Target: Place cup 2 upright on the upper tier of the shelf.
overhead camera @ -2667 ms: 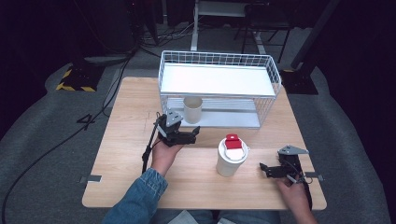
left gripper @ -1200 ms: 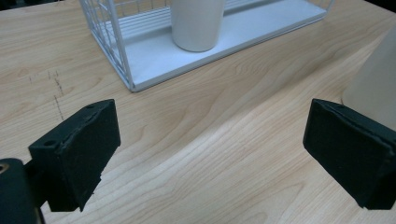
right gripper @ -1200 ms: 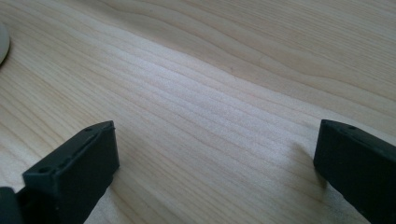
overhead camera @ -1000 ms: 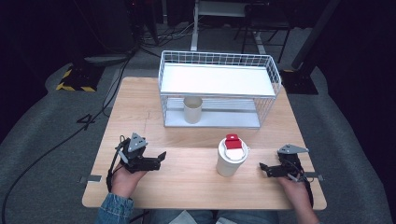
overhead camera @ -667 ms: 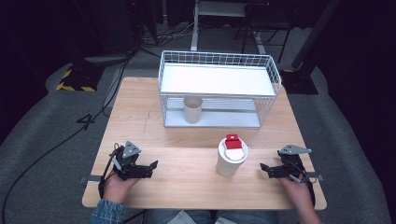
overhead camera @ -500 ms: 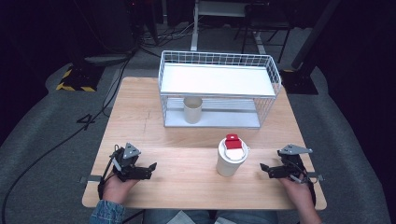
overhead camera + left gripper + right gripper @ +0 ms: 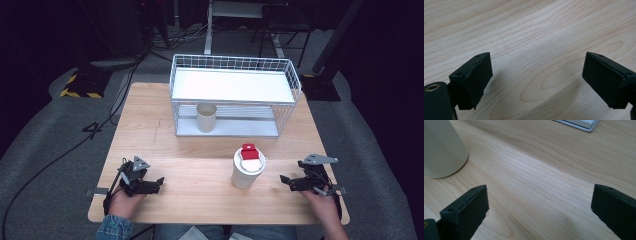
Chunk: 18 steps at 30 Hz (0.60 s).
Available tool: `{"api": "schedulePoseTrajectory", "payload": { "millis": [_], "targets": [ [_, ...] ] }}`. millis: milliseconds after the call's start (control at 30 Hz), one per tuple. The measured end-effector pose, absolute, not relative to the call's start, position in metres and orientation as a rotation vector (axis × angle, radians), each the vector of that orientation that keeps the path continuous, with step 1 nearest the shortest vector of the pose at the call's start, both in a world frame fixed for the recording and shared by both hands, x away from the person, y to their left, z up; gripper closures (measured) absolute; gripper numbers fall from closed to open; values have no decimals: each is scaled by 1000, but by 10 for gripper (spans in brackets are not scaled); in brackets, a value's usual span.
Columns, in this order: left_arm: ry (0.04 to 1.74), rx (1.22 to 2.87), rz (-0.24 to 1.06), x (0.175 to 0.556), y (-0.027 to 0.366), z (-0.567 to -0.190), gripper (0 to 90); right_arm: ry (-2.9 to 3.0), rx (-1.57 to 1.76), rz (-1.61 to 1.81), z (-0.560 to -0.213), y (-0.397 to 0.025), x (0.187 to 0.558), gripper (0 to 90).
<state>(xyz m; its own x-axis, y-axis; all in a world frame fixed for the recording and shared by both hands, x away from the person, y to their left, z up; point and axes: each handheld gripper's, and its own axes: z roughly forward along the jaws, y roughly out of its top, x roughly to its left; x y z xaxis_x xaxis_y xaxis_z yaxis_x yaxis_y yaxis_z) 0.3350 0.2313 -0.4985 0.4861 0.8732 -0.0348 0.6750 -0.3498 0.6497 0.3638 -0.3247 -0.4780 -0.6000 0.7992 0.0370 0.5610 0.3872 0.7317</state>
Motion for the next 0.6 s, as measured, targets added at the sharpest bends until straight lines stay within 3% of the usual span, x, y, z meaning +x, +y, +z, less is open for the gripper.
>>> {"api": "schedulePoseTrajectory", "payload": {
  "millis": [600],
  "targets": [
    [1255, 2105, 446, 338, 232, -505, 54, 2327, 1142, 1089, -462, -320, 355, 21]
  ]
}}
